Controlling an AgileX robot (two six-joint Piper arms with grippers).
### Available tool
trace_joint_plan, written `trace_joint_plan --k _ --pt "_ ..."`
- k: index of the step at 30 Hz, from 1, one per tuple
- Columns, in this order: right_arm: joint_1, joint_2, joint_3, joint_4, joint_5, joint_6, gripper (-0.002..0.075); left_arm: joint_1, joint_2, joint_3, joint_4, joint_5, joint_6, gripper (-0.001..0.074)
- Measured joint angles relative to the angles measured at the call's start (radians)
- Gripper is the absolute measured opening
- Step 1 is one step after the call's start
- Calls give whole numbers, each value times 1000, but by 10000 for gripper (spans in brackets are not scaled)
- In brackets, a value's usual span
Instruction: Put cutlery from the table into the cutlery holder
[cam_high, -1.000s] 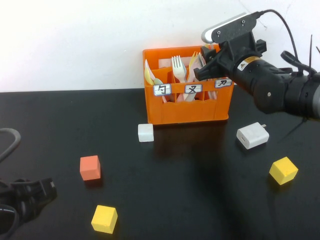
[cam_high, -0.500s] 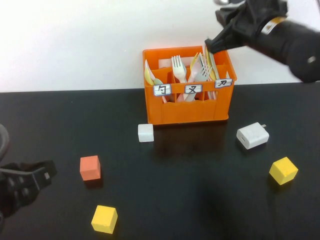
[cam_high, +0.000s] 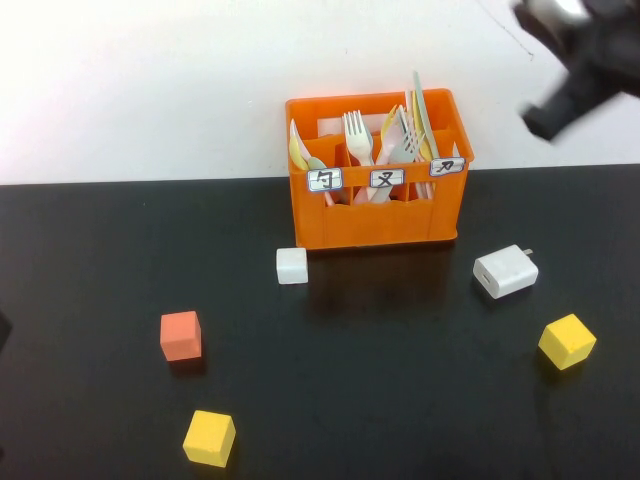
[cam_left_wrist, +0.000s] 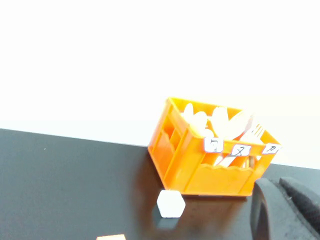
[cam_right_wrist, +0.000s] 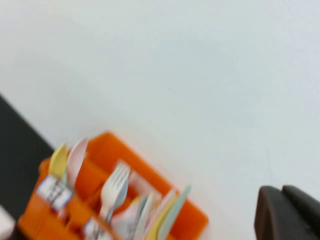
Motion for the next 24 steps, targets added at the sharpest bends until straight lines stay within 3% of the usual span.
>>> trace_joint_plan --k 12,24 --pt "0 -491 492 32 10 -20 -2 0 -117 101 -23 -16 4 -1" --pt "0 -993 788 91 280 -14 -2 0 -118 101 -29 -21 37 -1"
